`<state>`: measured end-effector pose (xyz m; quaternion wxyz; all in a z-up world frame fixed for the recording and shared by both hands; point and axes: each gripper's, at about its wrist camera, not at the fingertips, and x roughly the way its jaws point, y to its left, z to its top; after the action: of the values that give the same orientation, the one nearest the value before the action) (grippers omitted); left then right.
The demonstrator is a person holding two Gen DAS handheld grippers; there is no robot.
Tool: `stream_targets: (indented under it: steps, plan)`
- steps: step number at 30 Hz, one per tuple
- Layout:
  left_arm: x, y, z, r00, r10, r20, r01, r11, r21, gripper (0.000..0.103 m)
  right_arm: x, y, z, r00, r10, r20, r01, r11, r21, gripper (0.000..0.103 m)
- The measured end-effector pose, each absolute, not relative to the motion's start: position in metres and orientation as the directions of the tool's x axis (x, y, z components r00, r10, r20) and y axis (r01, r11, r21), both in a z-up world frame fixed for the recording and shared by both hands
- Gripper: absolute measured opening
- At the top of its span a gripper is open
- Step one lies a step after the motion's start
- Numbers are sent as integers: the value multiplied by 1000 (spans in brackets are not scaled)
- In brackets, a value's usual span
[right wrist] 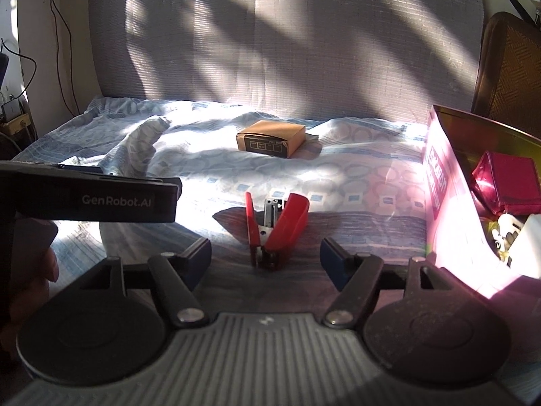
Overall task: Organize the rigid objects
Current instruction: 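Lift the red stapler off the bed with the right gripper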
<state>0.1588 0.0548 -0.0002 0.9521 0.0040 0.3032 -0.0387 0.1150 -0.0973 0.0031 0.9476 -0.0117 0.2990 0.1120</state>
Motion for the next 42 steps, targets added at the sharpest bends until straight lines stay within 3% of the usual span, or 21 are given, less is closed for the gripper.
stream_targets:
  steps: [5, 33, 36, 38, 42]
  plan:
    - [159, 54, 0, 812, -72, -579, 77, 997, -15, 103, 114, -100, 4, 798, 216, -562, -224, 973, 57, 78]
    - [159, 50, -2, 811, -73, -580, 91, 996, 2, 103, 114, -98, 4, 793, 225, -566, -228, 971, 67, 76]
    - [159, 50, -2, 811, -74, -580, 92, 996, 2, 102, 117, -98, 3, 782, 221, -582, -226, 972, 67, 54]
    - [159, 50, -2, 811, -75, -581, 93, 996, 1, 102, 117, -99, 3, 787, 217, -578, -219, 973, 68, 32]
    - [160, 52, -1, 810, -93, -579, 101, 995, -19, 102, 116, -104, 3, 783, 236, -575, -222, 970, 96, 31]
